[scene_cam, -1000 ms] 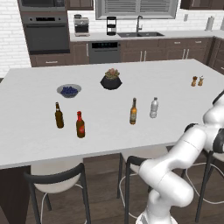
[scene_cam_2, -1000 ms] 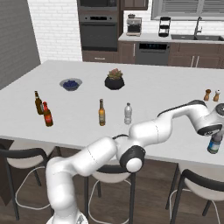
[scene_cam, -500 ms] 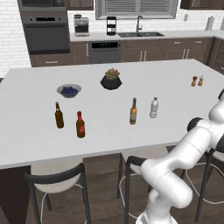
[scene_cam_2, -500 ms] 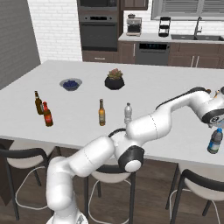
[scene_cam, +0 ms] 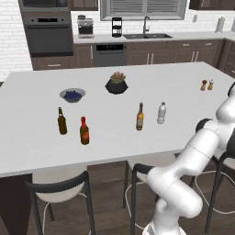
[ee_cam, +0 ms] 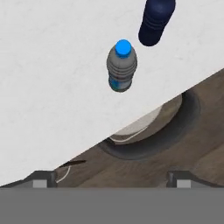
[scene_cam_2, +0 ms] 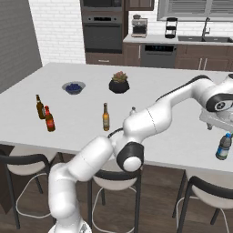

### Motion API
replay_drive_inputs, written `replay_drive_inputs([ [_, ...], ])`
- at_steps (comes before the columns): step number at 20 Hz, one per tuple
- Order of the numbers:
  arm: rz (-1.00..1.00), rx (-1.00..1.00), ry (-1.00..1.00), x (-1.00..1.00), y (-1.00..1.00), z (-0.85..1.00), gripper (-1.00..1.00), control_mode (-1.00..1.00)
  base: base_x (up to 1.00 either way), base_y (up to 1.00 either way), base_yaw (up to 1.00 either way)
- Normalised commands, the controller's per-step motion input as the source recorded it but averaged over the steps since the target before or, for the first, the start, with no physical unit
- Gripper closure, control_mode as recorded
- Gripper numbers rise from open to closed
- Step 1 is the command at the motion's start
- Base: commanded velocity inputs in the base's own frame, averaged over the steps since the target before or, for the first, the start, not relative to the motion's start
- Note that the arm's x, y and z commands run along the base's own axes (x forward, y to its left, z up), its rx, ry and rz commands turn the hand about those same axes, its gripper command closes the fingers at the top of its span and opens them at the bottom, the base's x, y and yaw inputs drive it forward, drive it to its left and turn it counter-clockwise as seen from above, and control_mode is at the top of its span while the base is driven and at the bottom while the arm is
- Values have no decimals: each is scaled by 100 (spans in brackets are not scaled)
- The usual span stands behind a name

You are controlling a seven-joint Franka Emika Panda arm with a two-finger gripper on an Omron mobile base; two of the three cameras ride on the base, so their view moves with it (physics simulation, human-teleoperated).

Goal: Move the plastic bottles in the middle to the plastics group, and the glass bottles in the middle to the glass group.

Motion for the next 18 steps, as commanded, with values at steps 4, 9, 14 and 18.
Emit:
replay_drive_inputs([
  [4, -1, 4, 0, -73, 74, -19, -100, -100, 0, 0, 0],
  [9, 0, -8, -5, -64, 96, -30, -100, -100, 0, 0, 0],
  [14, 0, -26, 0, -42, 100, -30, -100, -100, 0, 0, 0],
  [18, 0, -29, 0, -37, 100, -29, -100, -100, 0, 0, 0],
])
